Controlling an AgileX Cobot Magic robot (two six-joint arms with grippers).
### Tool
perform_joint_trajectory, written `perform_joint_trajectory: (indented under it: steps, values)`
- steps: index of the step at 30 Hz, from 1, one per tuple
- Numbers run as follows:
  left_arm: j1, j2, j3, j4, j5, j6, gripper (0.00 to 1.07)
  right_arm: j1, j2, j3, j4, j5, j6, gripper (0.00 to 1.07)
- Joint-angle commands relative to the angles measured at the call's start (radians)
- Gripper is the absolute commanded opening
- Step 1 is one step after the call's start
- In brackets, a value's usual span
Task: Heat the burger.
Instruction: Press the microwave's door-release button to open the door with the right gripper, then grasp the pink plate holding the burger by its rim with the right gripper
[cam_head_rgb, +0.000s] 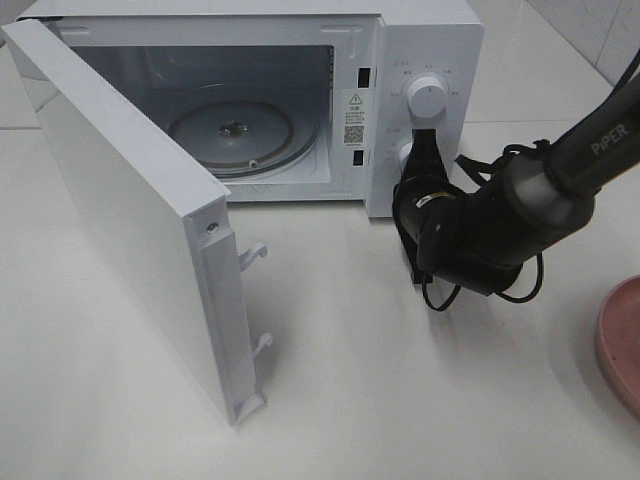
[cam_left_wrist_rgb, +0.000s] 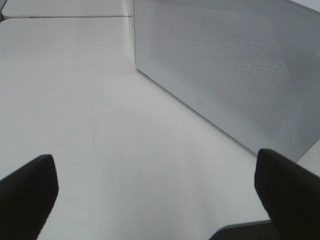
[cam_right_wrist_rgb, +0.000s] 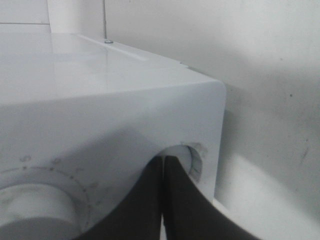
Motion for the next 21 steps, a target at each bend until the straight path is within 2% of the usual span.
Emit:
perform_joint_trajectory:
  steps: [1,3,14,18,21]
  values:
    - [-0.005,-0.013,0.002,-0.008,-0.016,-0.001,1.0,-0.007,-0.04,-0.002,-0.043,-0.051,-0.02,0.0]
    - [-0.005,-0.013,0.002,-0.008,-0.016,-0.001,1.0,-0.007,-0.078,0.036,-0.042,0.031,-0.052,0.0]
    - [-0.005,-0.013,0.002,-0.008,-0.016,-0.001,1.0,-0.007,-0.189,0.13,-0.043,0.203,-0.173,0.0]
    - [-0.005,-0.013,0.002,-0.008,-0.016,-0.001,1.0,-0.011,-0.249,0.163,-0.042,0.289,-0.305,0.0]
    - [-0.005,-0.013,0.002,-0.008,-0.016,-0.001,1.0,-0.011,-0.297,0.168,-0.043,0.422,-0.493,0.0]
